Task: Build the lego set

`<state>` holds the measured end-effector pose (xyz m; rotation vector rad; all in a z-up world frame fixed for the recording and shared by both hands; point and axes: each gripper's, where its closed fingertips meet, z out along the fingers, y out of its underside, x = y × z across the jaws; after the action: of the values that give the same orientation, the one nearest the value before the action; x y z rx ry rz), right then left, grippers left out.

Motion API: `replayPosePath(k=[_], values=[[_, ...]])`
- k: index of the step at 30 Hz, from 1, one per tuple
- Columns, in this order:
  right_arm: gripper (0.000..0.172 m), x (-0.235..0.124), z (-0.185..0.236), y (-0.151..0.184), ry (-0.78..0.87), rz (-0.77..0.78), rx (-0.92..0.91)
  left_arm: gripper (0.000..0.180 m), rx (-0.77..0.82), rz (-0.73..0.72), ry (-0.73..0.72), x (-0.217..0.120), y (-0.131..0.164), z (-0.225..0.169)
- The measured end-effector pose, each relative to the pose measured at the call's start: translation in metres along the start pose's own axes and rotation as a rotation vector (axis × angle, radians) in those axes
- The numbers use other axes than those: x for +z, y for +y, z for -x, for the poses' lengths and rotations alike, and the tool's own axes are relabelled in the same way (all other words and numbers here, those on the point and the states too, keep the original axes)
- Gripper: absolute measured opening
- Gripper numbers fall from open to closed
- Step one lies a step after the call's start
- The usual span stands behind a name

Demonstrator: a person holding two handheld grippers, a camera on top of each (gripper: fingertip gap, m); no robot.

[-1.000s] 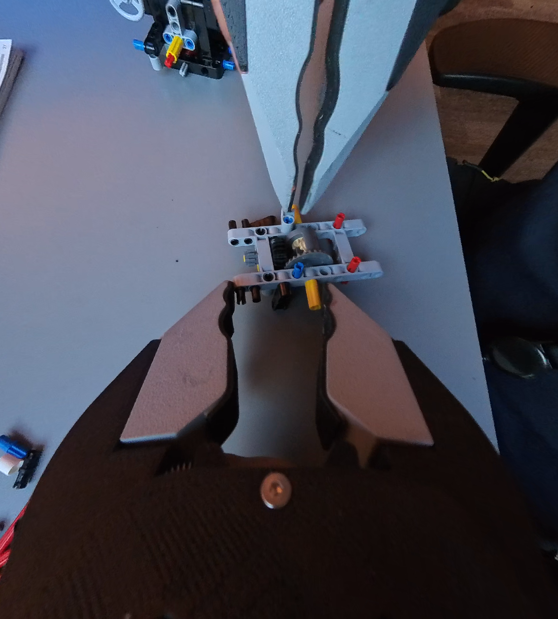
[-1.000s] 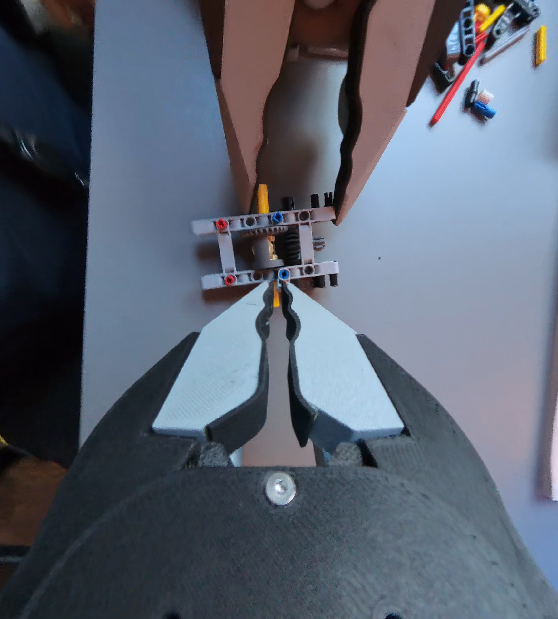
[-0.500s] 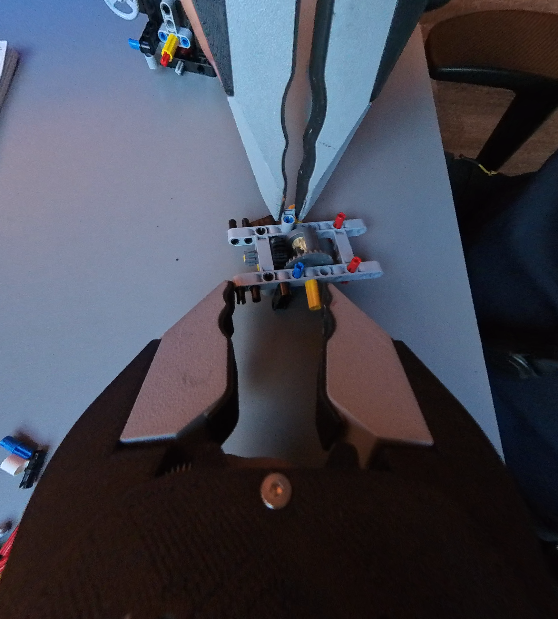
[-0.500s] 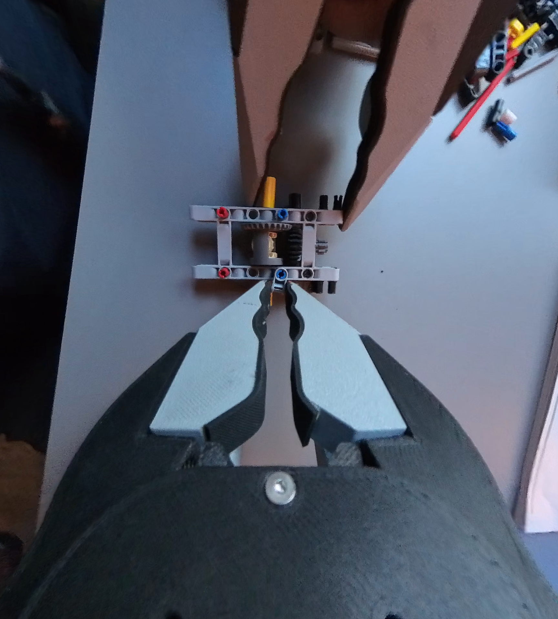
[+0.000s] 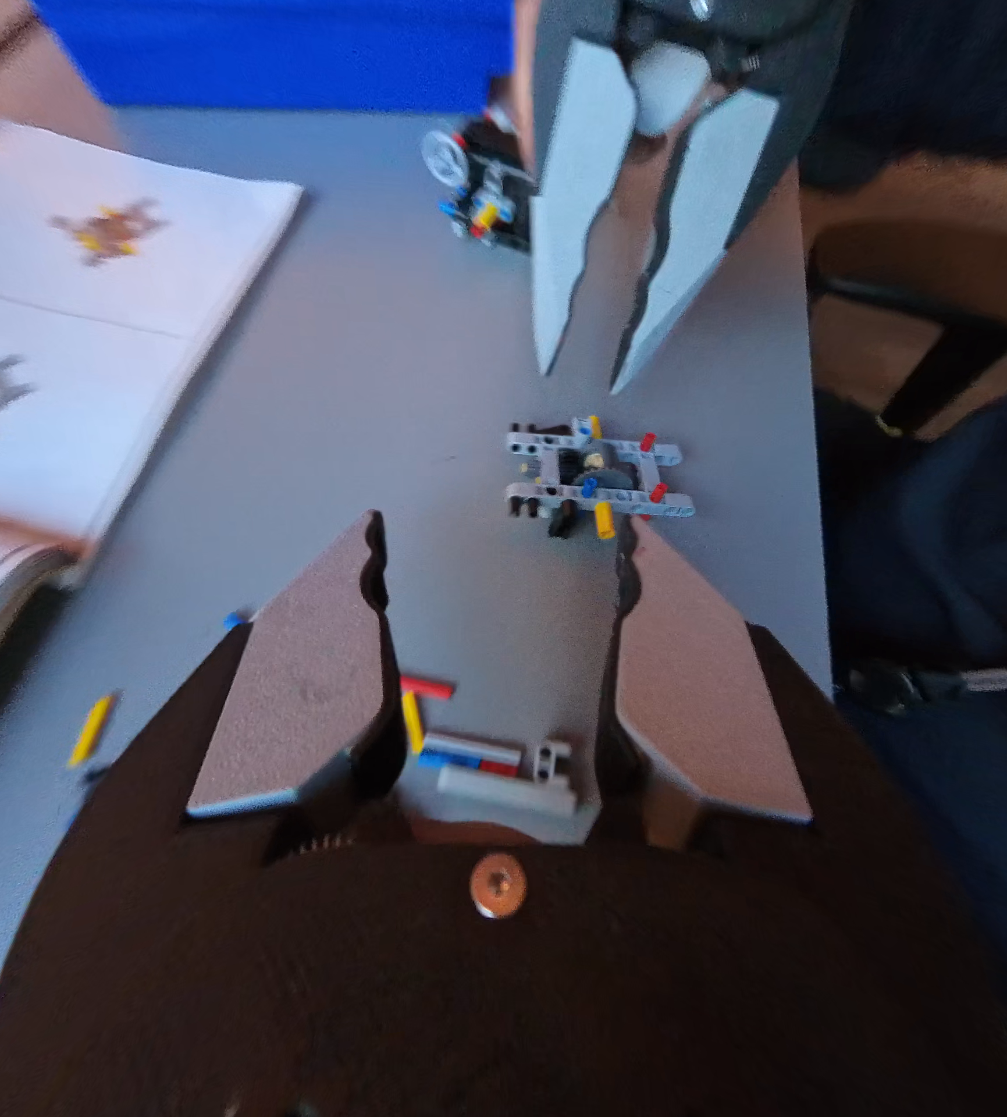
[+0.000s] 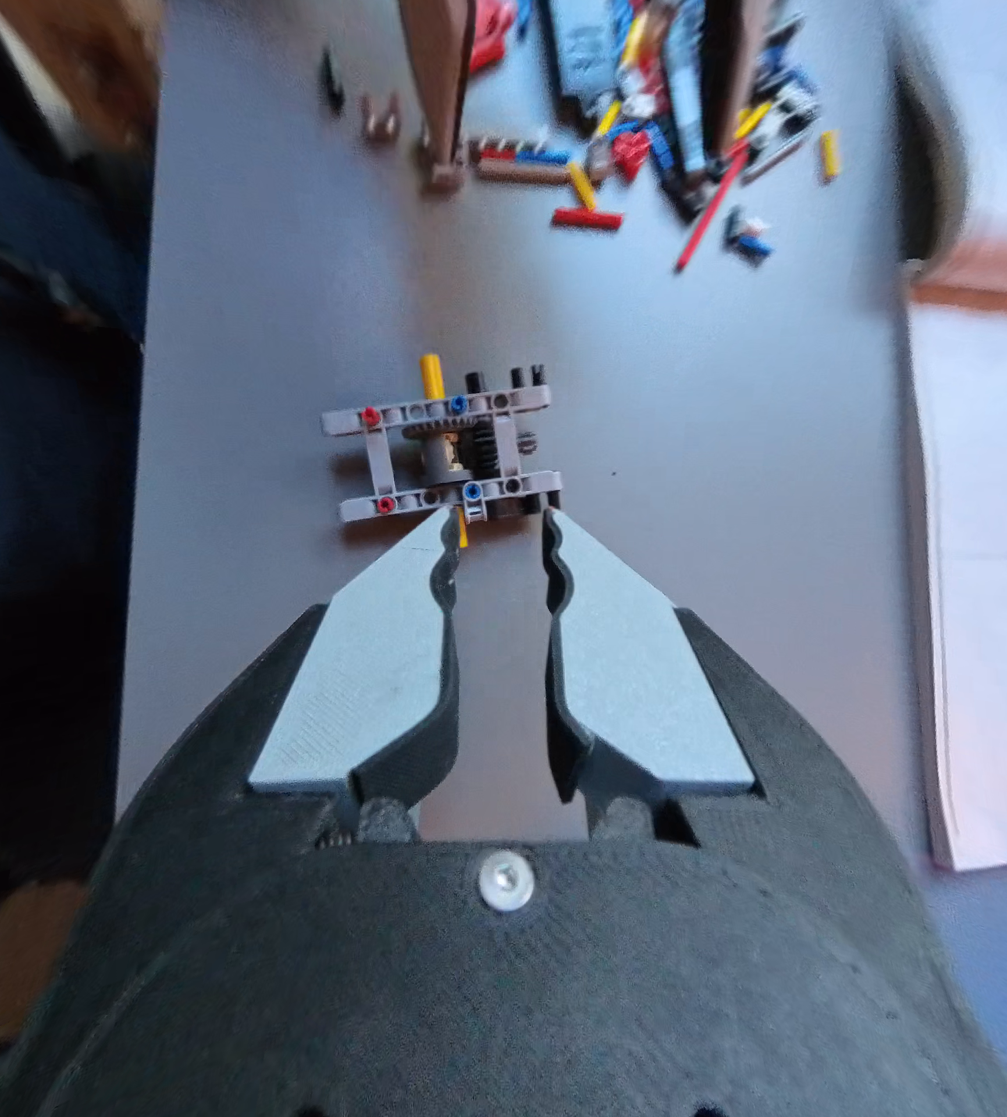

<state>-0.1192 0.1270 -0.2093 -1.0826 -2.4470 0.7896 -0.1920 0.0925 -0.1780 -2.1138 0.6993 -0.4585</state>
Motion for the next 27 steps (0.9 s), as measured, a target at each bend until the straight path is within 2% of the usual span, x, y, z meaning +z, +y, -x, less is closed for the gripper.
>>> replayPosePath(k=[3, 5, 7, 9, 12, 14, 18, 22, 27], values=[[0.019, -0.017, -0.002, -0.009, 0.079, -0.143, 0.085, 0.053, -0.081, -0.055, -0.081, -0.053, 0.005, 0.015], [0.019, -0.024, -0.001, -0.008, 0.122, -0.194, 0.12, 0.052, -0.134, 0.001, -0.092, -0.072, 0.027, 0.006], [0.018, -0.026, 0.002, -0.003, 0.145, -0.215, 0.138, 0.049, -0.146, 0.098, -0.105, -0.076, 0.053, -0.011], [0.017, -0.025, 0.007, -0.002, 0.142, -0.236, 0.153, 0.037, -0.107, 0.178, -0.117, -0.069, 0.072, -0.029], [0.016, -0.023, 0.013, -0.004, 0.138, -0.262, 0.16, 0.038, -0.104, 0.247, -0.105, -0.06, 0.086, -0.045], [0.015, -0.024, 0.016, -0.006, 0.153, -0.282, 0.17, 0.039, -0.129, 0.261, -0.144, -0.064, 0.092, -0.04], [0.014, -0.024, 0.019, -0.005, 0.194, -0.342, 0.217, 0.038, -0.215, 0.164, -0.23, -0.086, 0.086, -0.023], [0.014, -0.027, 0.008, -0.001, 0.316, -0.415, 0.24, 0.039, -0.274, -0.01, -0.381, -0.106, 0.073, 0.009], [0.019, -0.031, -0.002, -0.003, 0.397, -0.496, 0.232, 0.04, -0.311, -0.089, -0.477, -0.115, 0.077, 0.034]])
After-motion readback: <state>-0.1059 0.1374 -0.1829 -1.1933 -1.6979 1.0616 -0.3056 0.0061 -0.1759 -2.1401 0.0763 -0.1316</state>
